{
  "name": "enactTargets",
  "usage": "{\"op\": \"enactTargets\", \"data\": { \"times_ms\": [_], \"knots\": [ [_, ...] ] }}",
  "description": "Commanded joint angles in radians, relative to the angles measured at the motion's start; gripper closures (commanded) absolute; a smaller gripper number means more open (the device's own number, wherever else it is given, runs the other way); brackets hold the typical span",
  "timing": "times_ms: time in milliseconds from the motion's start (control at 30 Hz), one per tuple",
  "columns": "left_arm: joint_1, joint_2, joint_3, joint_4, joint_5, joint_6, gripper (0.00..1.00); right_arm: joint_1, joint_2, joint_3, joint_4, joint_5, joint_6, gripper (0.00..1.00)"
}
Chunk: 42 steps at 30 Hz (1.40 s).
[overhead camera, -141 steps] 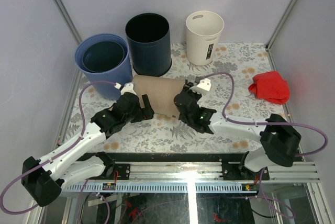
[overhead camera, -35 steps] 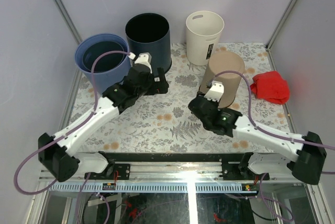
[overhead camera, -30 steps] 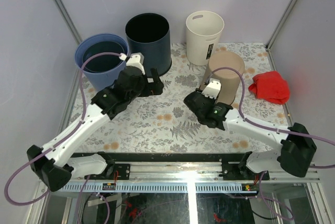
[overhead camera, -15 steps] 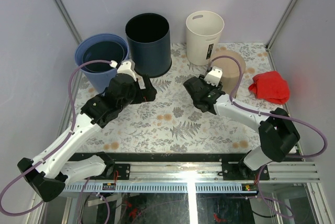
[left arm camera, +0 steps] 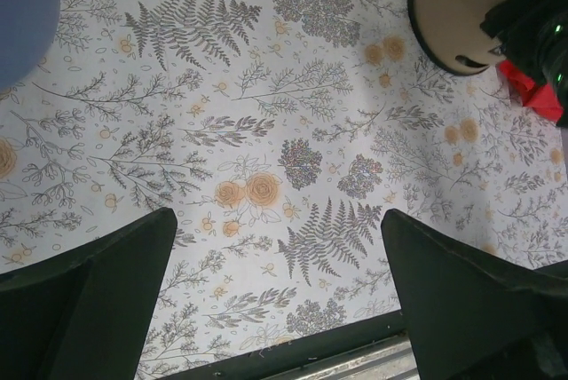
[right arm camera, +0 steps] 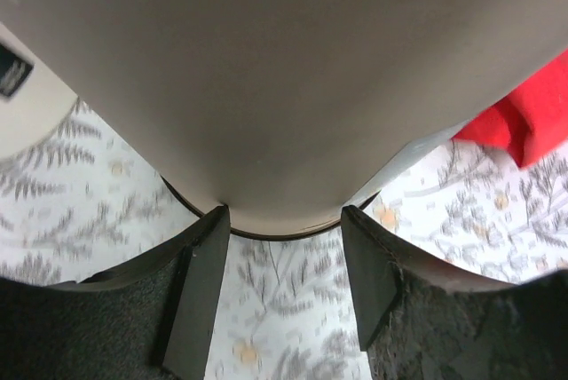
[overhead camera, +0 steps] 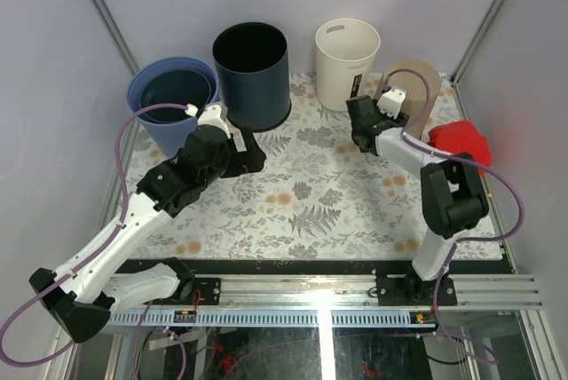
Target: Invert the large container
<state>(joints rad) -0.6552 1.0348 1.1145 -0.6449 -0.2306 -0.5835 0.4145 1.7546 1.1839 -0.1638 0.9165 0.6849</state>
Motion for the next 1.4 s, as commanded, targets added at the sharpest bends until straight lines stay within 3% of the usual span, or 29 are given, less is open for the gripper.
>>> {"op": "enactTargets", "data": {
  "times_ms": [0,167,367,600,767,1000,1367],
  "knots": [
    [-0.001,-0.007,-0.008,0.005,0.006,-0.016,0.01,-0.11,0.075,0.142,0.098,-0.082,-0.121,0.4],
    [-0.001,-0.008,-0.005,-0.008,-0.034,-0.007,0.0,-0.173,0.206,0.338,0.052,-0.127,-0.192,0.4],
    [-0.001,-0.007,0.008,-0.021,-0.044,0.006,0.0,-0.218,0.267,0.445,-0.025,-0.179,-0.198,0.4],
    [-0.001,0.011,-0.001,-0.016,-0.052,0.012,0.0,-0.184,0.069,0.279,0.087,-0.411,-0.202,0.47],
    [-0.001,0.026,-0.001,-0.013,-0.049,0.024,0.0,-0.14,-0.03,0.294,0.131,-0.594,-0.258,0.46],
    [-0.001,0.032,0.004,-0.011,-0.038,0.036,0.0,-0.12,0.017,0.487,0.133,-0.855,-0.341,0.45],
    [-0.001,0.022,0.024,-0.063,-0.04,0.029,0.0,-0.116,0.284,0.88,0.057,-0.996,-0.561,0.44]
  ]
}}
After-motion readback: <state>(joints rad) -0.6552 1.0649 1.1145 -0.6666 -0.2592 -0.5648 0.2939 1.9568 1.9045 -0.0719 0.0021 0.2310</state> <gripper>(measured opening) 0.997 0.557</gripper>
